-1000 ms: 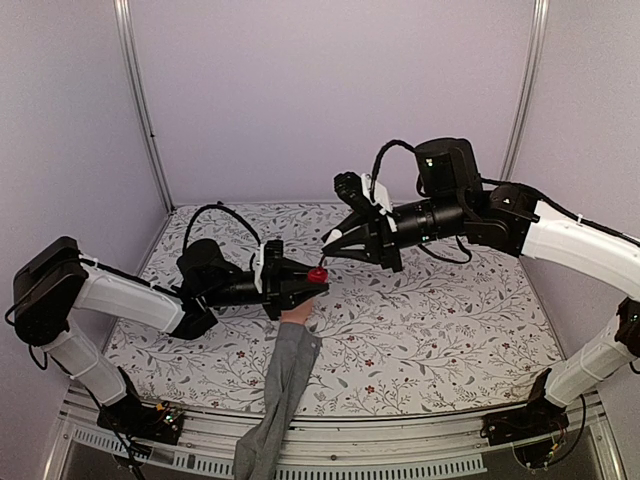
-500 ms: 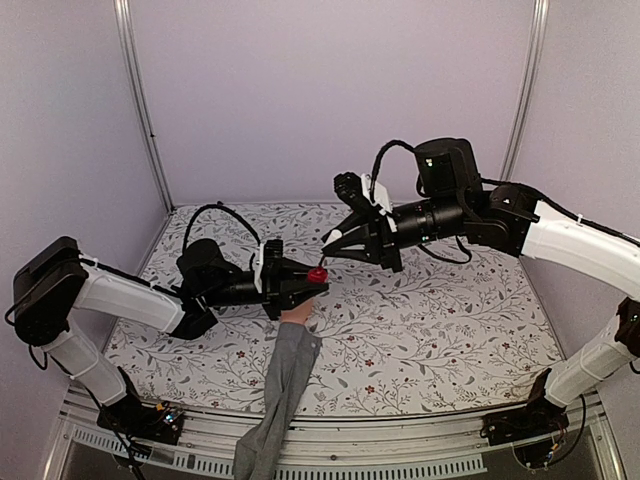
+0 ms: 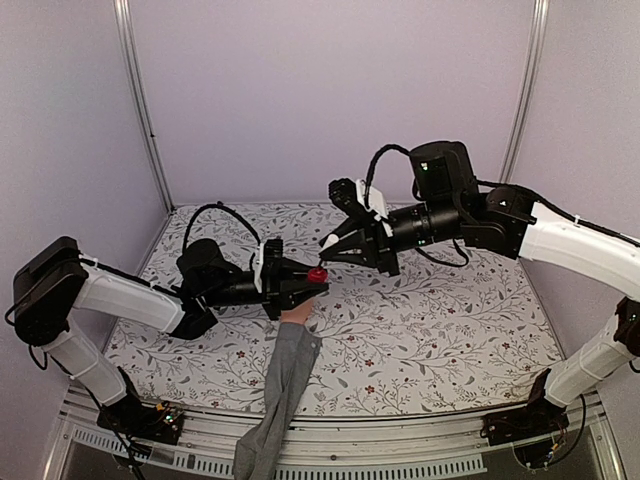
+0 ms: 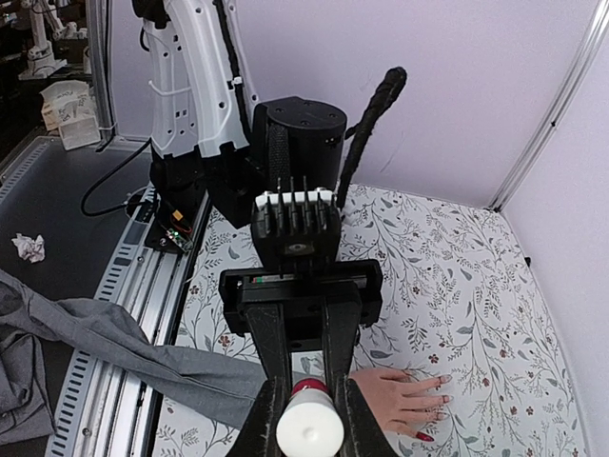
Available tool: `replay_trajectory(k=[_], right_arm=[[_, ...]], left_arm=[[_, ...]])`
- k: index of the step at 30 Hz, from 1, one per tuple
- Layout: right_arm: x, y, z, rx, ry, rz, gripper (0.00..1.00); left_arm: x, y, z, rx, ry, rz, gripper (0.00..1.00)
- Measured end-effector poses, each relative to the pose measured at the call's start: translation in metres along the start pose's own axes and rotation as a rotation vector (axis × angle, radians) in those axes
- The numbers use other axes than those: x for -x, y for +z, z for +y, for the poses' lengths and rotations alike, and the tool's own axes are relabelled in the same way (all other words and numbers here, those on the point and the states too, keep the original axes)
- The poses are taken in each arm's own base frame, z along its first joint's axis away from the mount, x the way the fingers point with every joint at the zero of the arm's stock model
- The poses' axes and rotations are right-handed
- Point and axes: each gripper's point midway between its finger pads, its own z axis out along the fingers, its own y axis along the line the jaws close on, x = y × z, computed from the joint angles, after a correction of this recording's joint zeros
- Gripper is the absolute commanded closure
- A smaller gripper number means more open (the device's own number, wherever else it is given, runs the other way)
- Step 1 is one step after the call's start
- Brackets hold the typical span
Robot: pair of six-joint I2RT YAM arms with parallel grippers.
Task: Paint the nails
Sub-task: Close the nail polish bottle.
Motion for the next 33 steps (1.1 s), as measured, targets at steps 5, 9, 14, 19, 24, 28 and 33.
replay_trajectory(k=[5, 9, 14, 19, 24, 28, 33], right_arm=[[-0.0012, 0.0004, -0.0016, -0.009, 0.0, 0.006, 1.0], [-0.0021, 0.0003, -0.0037, -0.021, -0.001, 0.011, 1.0], [-0.0026, 0.0003, -0.0046, -0.026, -0.001, 0.014, 1.0], [-0.0028, 0.0001, -0.0052, -0.03, -0.001, 0.015, 1.0], [-0.0036, 0.0003, -0.0057, -0.033, -0.001, 0.017, 1.0], [-0.0046, 0.0006, -0.0055, -0.033, -0.001, 0.019, 1.0], [-0.0049, 0.0007, -0.0053, -0.032, -0.003, 0.02, 1.0]], left_arm=[[0.0002, 0.0, 0.0, 0.0, -0.001, -0.001, 1.0], [0.0003, -0.0004, 0.0009, 0.003, 0.0, 0.0, 1.0], [0.0008, -0.0008, 0.0018, 0.005, 0.0, -0.002, 1.0], [0.0014, -0.0011, 0.0025, 0.007, -0.003, -0.004, 1.0], [0.0015, -0.0011, 0.0026, 0.007, -0.004, -0.004, 1.0], [0.0015, -0.0015, 0.0035, 0.009, -0.004, -0.005, 1.0], [0.0018, -0.0019, 0.0043, 0.011, -0.005, -0.006, 1.0]])
